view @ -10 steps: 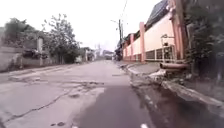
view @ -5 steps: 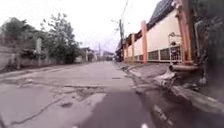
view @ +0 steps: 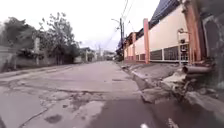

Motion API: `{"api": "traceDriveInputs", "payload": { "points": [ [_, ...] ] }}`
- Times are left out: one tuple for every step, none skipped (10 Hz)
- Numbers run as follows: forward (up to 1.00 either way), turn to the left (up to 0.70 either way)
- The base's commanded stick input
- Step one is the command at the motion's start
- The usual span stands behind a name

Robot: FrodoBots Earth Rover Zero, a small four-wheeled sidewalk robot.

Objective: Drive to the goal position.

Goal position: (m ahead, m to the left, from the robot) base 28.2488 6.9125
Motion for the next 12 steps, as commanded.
{"api": "traceDriveInputs", "payload": {
  "points": [
    [0.7, 0.0],
    [0.7, 0.0],
    [0.7, 0.0],
    [0.7, 0.0],
    [0.7, 0.0],
    [0.7, 0.0],
    [0.7, 0.0],
    [0.7, 0.0],
    [0.7, 0.0],
    [0.7, 0.0],
    [0.7, 0.0],
    [0.7, 0.0]
  ]
}}
